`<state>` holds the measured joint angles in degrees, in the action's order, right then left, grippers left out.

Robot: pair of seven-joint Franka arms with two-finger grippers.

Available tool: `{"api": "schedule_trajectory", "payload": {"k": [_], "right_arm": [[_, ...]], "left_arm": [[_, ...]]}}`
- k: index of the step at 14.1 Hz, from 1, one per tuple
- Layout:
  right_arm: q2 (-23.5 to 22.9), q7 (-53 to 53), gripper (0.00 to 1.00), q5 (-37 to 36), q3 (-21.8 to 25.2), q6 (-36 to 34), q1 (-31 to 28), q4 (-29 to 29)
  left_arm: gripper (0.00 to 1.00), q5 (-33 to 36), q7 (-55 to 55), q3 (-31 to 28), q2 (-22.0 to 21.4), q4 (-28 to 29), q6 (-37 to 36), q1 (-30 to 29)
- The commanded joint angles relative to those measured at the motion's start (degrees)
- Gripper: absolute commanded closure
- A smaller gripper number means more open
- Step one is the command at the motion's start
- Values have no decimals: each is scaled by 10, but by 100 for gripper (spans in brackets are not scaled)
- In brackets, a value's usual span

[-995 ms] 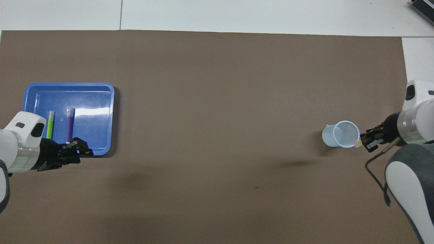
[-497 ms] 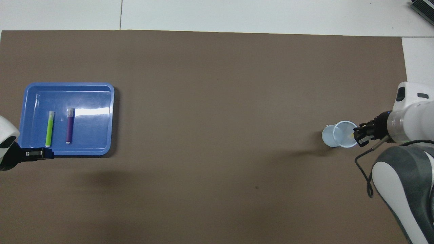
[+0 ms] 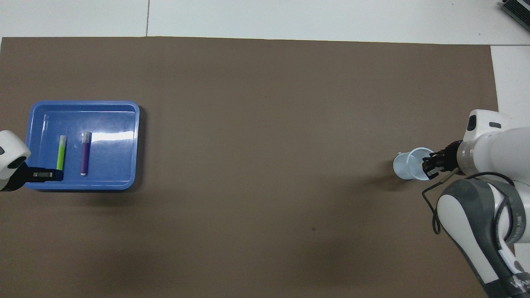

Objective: Transfer and insert pens with both arms

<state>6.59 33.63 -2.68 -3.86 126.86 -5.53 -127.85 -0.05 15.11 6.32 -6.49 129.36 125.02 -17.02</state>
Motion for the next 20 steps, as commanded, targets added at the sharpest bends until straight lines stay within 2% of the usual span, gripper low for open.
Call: {"api": "schedule_trajectory", "payload": {"k": [1,3,4,6,7,9,11,13,15,17,20], "right_arm": [[-5,15,100,1,-5,33,-11,-22],[-5,14,67,1,-5,27,-9,-21],[-5,14,57,1,-5,25,-8,-21],[-5,15,26,1,-5,20,-9,-21],[-5,17,16,1,-5,18,-10,-20],[-4,20,9,1,-7,0,-9,-8],[-3,18,1,14,-8,-70,0,43],[-1,15,0,78,-9,-128,1,86],[4,14,0,109,-13,-171,3,116],[4,7,0,114,-18,-184,17,129],[4,-92,0,159,-18,-192,49,134]], "left_arm": [[53,12,7,5,38,-17,32,-8],[53,12,7,5,58,-22,50,-6],[53,12,6,5,66,-22,58,-4],[51,12,0,6,86,-22,85,-5],[51,11,-2,6,93,-24,94,-6],[46,11,-19,6,105,-26,111,-2],[44,11,-44,6,116,-31,128,4],[43,11,-61,8,133,-31,150,4],[44,11,-71,8,153,-31,173,8],[44,10,-71,8,161,-31,181,8],[45,8,-76,8,179,-32,203,11]]}}
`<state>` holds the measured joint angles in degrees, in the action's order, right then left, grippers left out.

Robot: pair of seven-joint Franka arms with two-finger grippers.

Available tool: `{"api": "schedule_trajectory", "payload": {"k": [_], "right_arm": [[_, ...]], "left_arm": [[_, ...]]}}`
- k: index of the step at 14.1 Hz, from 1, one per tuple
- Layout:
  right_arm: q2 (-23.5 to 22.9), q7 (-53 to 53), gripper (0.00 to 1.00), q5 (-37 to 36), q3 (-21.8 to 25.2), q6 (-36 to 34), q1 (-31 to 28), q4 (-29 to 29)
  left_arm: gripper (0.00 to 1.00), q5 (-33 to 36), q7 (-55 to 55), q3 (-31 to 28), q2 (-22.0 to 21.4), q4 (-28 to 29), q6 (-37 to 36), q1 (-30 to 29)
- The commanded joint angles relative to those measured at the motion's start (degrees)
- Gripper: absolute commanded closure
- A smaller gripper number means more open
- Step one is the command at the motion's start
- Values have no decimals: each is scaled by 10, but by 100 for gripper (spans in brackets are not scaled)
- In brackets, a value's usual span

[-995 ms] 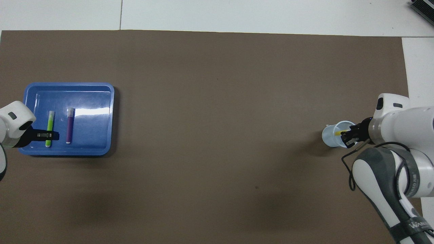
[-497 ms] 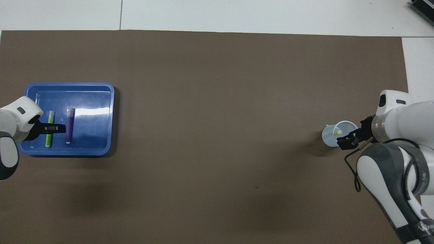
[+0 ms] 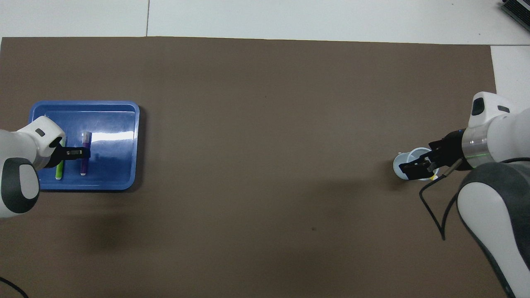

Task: Transfer and insert pens with both arms
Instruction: 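Grasp the purple pen with the left gripper while the right gripper withdraws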

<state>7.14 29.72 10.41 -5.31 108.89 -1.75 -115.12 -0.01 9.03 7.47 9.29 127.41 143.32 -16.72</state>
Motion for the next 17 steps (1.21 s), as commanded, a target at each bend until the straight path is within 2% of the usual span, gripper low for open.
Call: {"api": "schedule_trajectory", "payload": {"k": [1,7,9,11,12,13,14,15,17], "right_arm": [[-2,-88,0,47,-3,-10,23,7],[1,-286,0,86,-3,-5,62,4],[1,-349,0,132,-4,11,64,2],[1,-419,0,143,-4,29,88,1],[0,-459,0,152,-4,41,92,1],[0,-501,0,164,-4,55,106,0],[0,-538,0,170,-4,68,120,-1],[0,-569,0,172,-4,82,126,-3],[0,-602,0,173,-4,96,147,-8]], "left_arm": [[46,8,-15,-3,27,-12,28,7],[48,8,-16,-3,41,-18,46,13],[47,7,-16,-3,48,-26,46,14],[47,7,-23,-3,52,-26,49,19],[51,7,-22,-4,52,-26,52,20],[65,7,-21,-3,52,-26,53,20],[87,7,-21,-3,52,-25,53,20],[100,7,-20,-3,52,-25,52,20],[100,7,-21,-4,52,-24,51,24]]}}
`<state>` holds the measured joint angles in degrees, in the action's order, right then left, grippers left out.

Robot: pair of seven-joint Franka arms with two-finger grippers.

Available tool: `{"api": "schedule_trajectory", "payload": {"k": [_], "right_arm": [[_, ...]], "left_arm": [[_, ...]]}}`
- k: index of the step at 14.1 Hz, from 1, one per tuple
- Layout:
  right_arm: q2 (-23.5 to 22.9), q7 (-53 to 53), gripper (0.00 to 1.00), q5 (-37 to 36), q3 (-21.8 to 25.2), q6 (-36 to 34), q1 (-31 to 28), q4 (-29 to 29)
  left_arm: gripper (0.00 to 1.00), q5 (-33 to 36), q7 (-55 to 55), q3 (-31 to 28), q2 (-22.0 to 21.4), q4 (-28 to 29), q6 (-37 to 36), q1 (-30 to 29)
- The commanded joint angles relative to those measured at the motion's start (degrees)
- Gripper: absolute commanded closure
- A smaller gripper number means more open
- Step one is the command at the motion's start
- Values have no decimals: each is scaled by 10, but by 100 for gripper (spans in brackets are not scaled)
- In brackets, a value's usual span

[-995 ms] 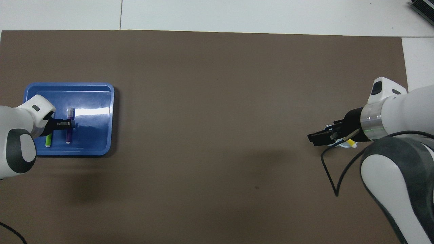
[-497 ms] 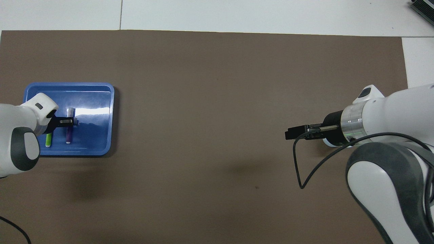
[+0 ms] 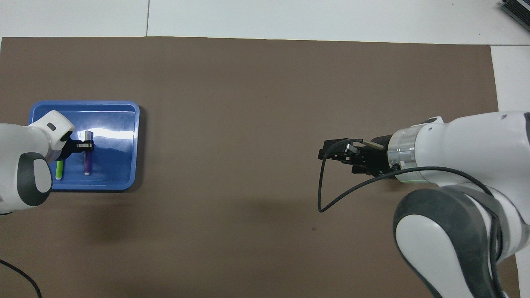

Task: Transfer and insert pens with both arms
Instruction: 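Grasp the purple pen with the left gripper while the right gripper withdraws, then lift the purple pen toward the right gripper with the left gripper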

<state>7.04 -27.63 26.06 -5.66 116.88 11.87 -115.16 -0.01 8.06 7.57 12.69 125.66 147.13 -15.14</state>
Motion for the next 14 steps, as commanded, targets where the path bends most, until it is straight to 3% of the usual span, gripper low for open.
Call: {"api": "schedule_trajectory", "payload": {"k": [1,4,12,14], "right_arm": [[1,-37,0,16,0,18,21,-9],[1,-76,0,17,0,28,25,-10],[1,-130,0,46,0,76,52,-20],[1,-131,0,46,0,77,52,-21]], "left_arm": [[100,7,-11,-5,18,-8,11,8],[100,5,-17,-5,17,-11,-8,8],[100,2,-137,4,1,-110,-191,45],[100,-32,-165,5,-13,-117,-214,49]]}}
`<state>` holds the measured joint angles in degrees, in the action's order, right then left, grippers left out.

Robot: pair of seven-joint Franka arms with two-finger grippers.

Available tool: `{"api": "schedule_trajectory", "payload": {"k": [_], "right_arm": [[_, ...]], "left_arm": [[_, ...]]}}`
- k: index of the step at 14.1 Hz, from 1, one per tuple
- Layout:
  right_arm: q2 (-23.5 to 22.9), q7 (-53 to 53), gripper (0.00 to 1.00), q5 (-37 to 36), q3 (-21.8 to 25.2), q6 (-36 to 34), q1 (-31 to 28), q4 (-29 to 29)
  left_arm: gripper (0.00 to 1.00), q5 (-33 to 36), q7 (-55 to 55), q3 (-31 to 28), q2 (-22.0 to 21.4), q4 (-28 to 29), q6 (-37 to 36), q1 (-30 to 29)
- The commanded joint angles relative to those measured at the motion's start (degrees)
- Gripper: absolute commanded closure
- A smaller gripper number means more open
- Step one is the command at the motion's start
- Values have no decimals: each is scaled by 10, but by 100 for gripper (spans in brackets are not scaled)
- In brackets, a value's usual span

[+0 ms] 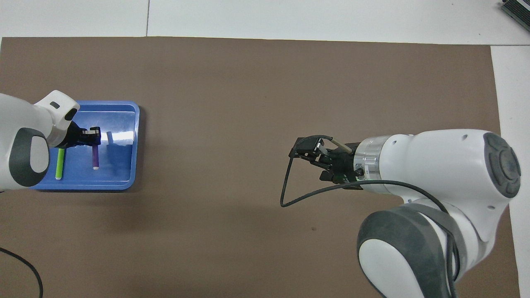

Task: Transfer and insert pens with both arms
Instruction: 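Lift the purple pen toward the right gripper with the left gripper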

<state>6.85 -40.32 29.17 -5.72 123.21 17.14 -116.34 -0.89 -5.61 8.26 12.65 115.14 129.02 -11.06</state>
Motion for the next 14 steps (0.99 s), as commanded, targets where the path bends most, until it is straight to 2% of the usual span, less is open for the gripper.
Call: {"api": "schedule_trajectory", "payload": {"k": [1,6,14], "right_arm": [[4,-4,0,15,0,12,-1,-9],[3,-4,0,15,0,12,-2,-8],[3,-4,0,15,0,18,-2,-9]], "left_arm": [[100,-52,-41,1,-23,-13,-41,10],[100,-132,-198,15,-61,-11,-52,27],[100,-238,-503,18,-119,1,-57,112]]}}
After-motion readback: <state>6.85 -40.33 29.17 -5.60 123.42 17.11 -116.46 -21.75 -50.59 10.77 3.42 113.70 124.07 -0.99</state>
